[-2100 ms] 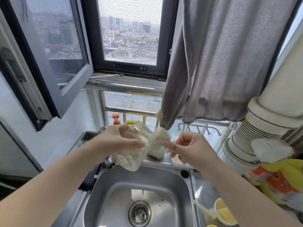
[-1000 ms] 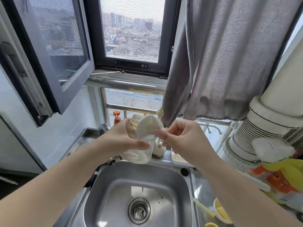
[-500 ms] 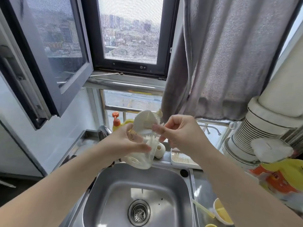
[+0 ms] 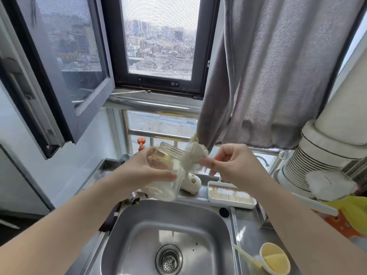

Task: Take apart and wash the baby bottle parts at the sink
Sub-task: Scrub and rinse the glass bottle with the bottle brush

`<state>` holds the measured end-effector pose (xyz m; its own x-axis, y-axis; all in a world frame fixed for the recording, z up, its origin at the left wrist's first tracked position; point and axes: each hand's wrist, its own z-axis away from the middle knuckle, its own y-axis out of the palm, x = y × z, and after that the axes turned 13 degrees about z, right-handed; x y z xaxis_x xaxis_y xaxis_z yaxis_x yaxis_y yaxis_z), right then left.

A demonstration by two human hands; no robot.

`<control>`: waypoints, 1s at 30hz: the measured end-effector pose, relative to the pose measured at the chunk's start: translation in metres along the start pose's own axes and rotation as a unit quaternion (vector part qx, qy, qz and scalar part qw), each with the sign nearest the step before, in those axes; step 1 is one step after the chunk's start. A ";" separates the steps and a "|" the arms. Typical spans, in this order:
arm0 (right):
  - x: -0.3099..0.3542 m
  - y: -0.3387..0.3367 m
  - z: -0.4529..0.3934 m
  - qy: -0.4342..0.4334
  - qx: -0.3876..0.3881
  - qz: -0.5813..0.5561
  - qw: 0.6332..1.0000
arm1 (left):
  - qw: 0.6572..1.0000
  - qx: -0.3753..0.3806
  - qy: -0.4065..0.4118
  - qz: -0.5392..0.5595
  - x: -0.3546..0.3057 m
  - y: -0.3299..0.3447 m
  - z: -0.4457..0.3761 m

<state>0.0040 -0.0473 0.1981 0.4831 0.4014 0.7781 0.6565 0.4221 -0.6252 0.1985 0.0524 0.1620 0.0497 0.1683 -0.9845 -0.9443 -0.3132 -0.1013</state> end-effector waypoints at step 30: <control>0.015 0.009 0.005 -0.017 0.016 -0.047 0.999 | 0.999 0.020 0.022 0.019 -0.004 -0.001 0.005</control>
<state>0.0139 -0.0331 0.2037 0.4009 0.3859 0.8309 0.6787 0.4842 -0.5523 0.1972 0.0570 0.1667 0.0276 0.1155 -0.9929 -0.9579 -0.2809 -0.0593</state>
